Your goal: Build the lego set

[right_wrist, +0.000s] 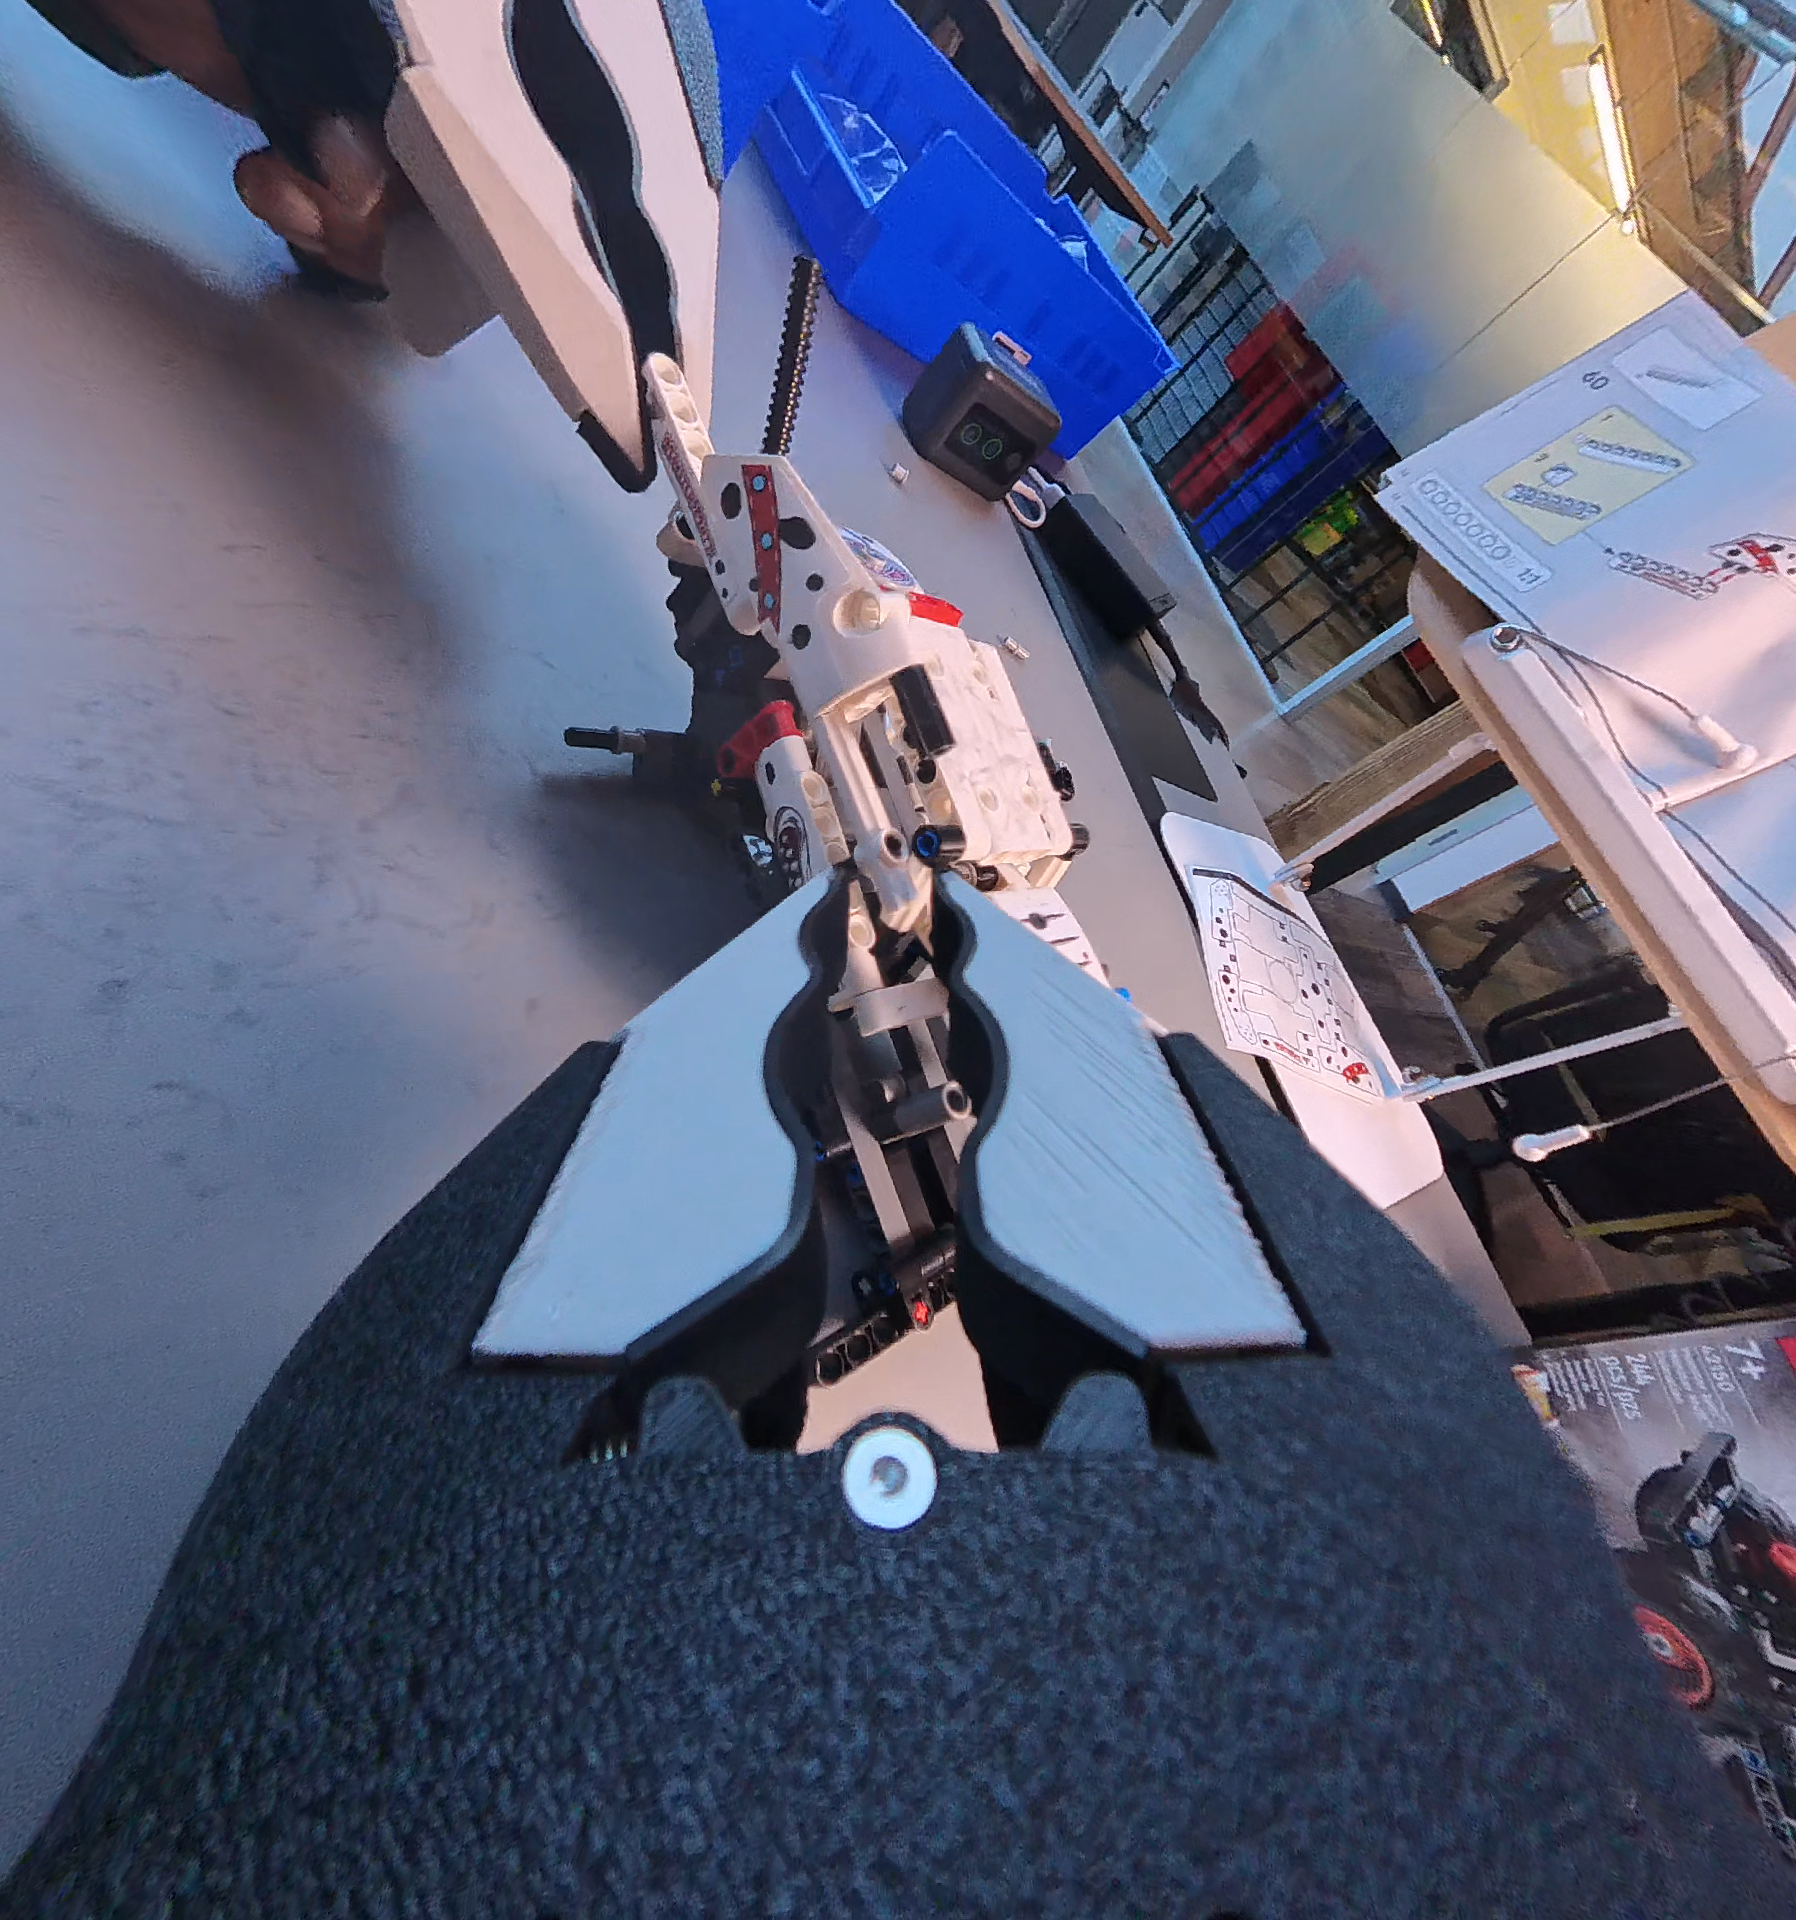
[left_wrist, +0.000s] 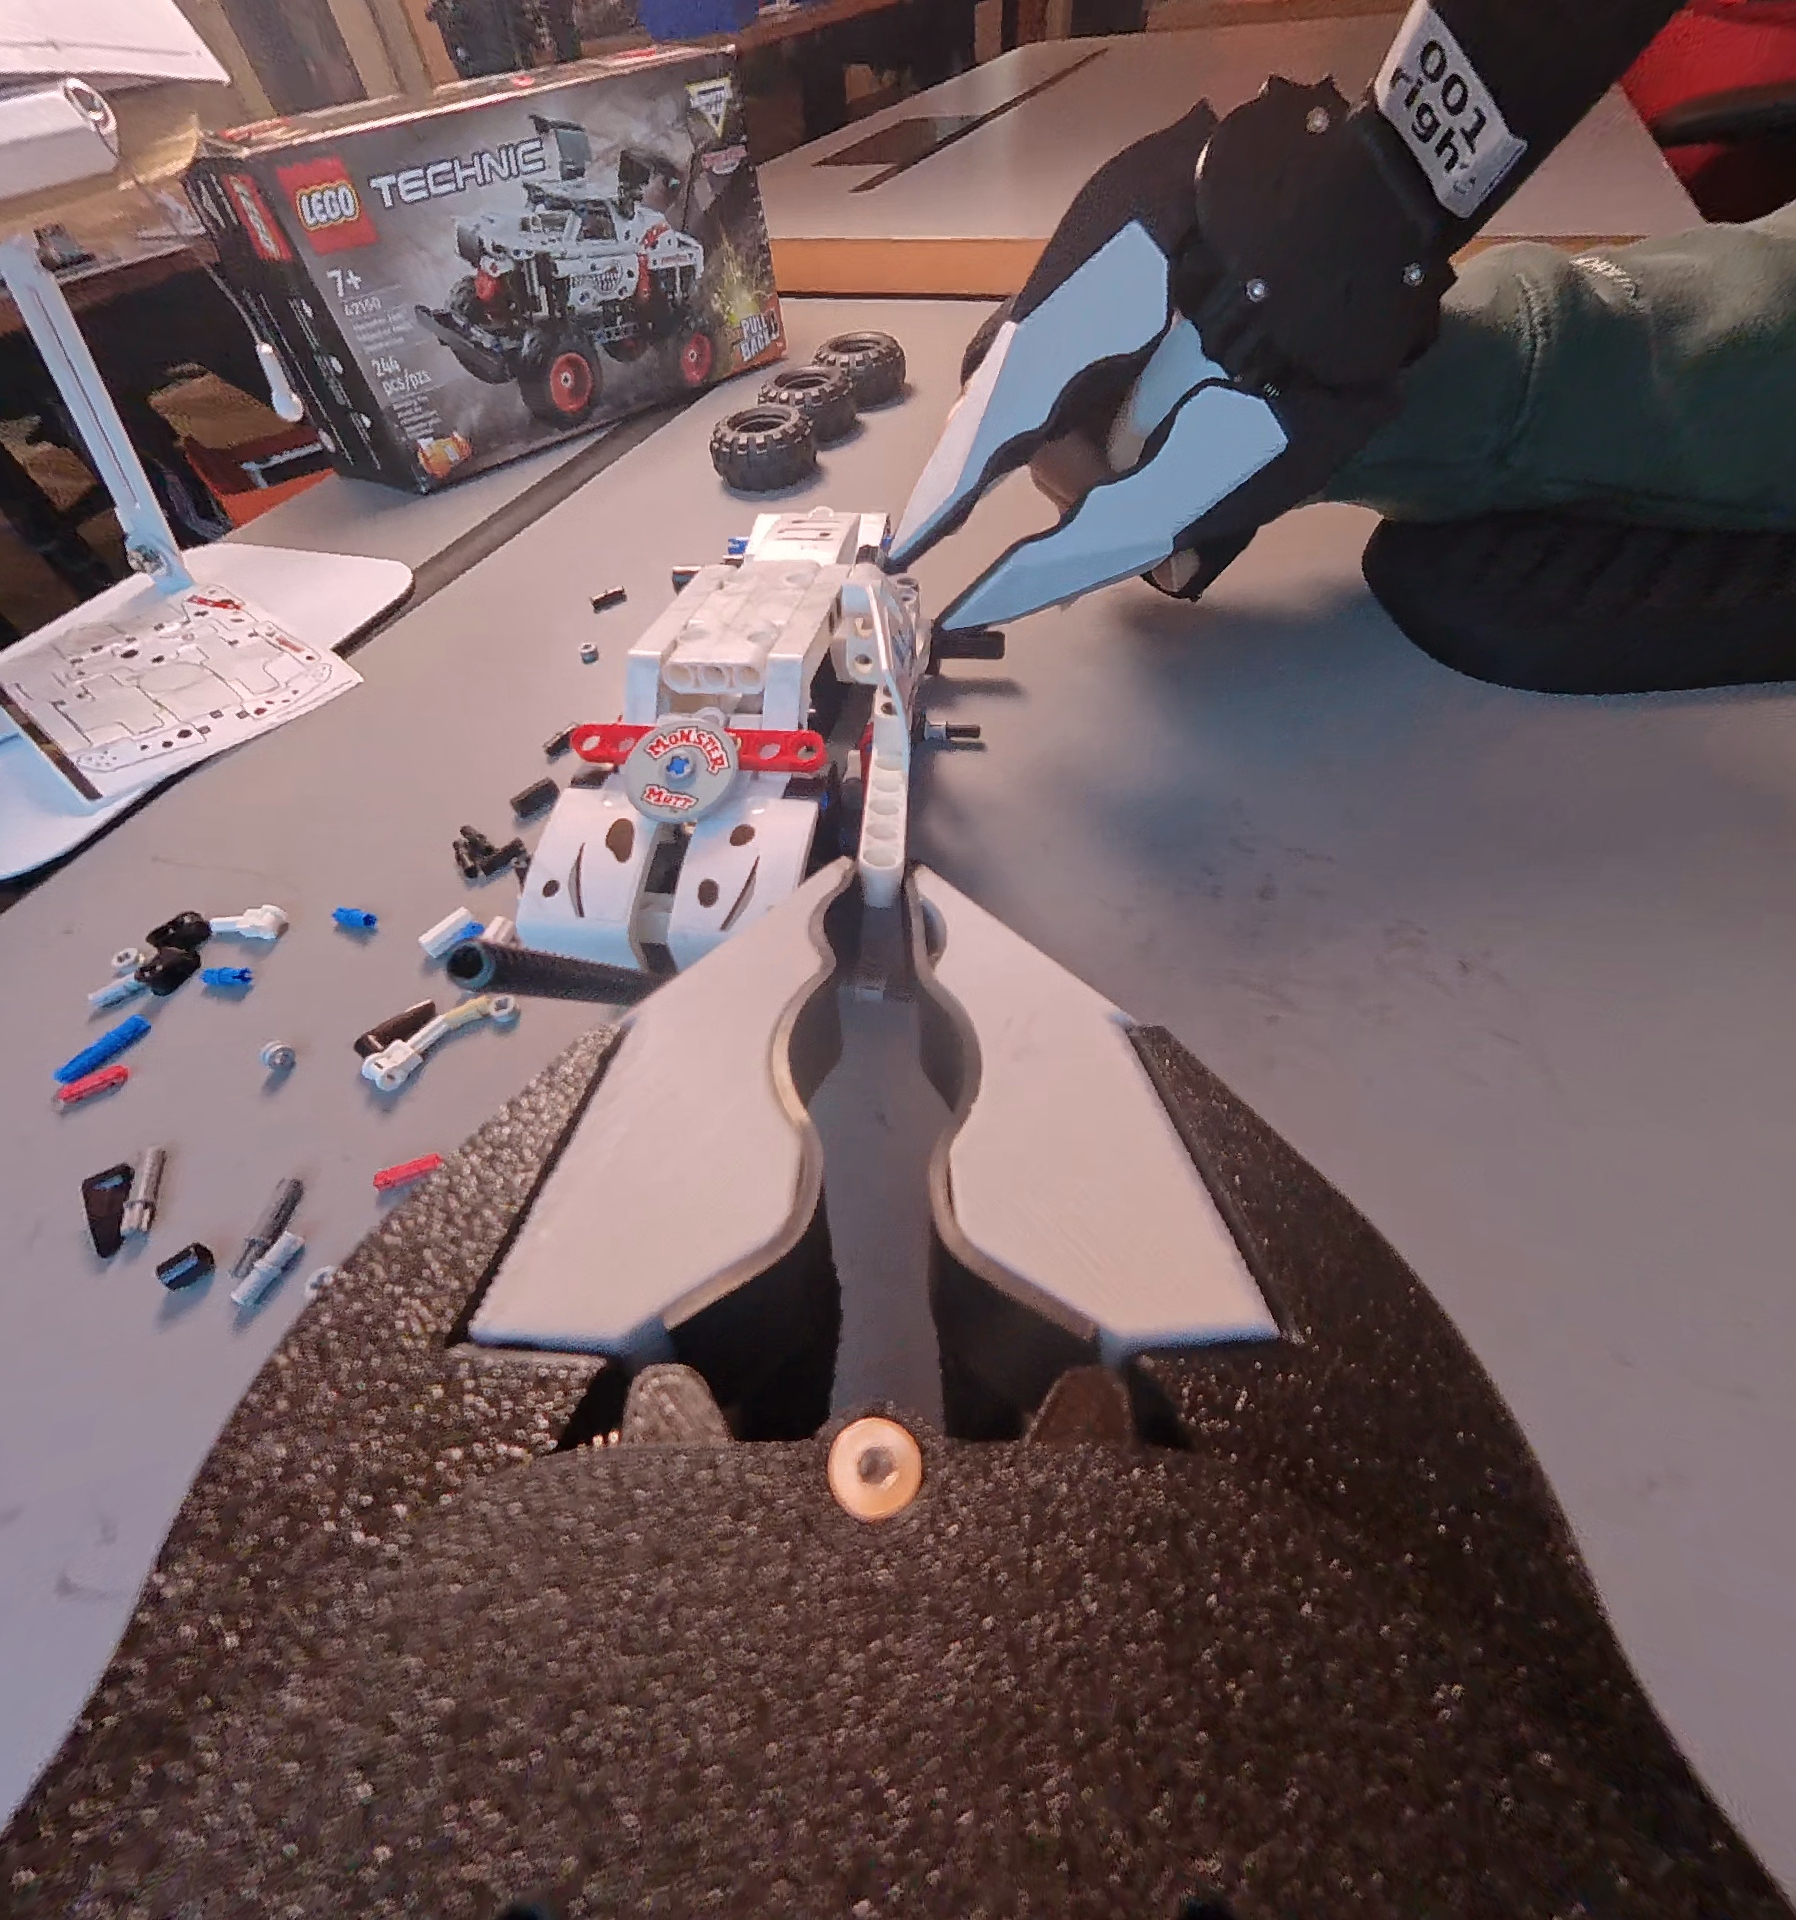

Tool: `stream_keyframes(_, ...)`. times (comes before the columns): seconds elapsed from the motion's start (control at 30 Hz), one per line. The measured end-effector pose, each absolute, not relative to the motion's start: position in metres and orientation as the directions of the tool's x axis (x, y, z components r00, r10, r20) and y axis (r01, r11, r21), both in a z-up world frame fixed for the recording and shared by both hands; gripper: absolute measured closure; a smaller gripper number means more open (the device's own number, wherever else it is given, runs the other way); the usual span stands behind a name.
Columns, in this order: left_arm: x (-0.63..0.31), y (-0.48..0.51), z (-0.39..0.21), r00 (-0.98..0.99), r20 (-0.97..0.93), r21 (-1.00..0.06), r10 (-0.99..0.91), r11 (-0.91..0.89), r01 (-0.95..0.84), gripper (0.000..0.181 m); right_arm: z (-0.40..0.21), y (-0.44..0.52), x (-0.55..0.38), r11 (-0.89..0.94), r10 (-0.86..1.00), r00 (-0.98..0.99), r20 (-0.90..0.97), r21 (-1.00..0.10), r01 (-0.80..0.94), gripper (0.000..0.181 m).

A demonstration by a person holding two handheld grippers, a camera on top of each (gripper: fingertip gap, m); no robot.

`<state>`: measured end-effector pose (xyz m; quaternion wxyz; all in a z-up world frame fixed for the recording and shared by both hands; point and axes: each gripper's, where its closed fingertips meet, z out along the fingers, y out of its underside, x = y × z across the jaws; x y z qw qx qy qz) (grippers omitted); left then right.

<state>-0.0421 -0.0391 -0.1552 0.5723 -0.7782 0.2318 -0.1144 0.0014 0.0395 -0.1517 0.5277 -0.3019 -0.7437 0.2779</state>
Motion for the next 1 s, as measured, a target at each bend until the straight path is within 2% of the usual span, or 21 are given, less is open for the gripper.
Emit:
stream_keyframes(0.3, -0.040, -0.032, -0.158, 0.870, -0.103, -0.929, -0.482, -0.265, -0.257, 0.174, -0.154, 0.044, 0.001, 0.674, 0.735, -0.262, 0.625, -0.715, 0.184, 0.171)
stream_keyframes(0.5, -0.043, -0.027, -0.159, 0.892, -0.171, -0.909, -0.419, -0.282, -0.308, 0.171, -0.157, 0.052, 0.003, 0.718, 0.695, -0.249, 0.674, -0.664, 0.209, 0.172)
stream_keyframes(1.0, -0.053, -0.029, -0.157, 0.919, -0.171, -0.901, -0.356, -0.321, -0.292, 0.168, -0.161, 0.051, 0.002, 0.787, 0.615, -0.252, 0.747, -0.563, 0.251, 0.175)
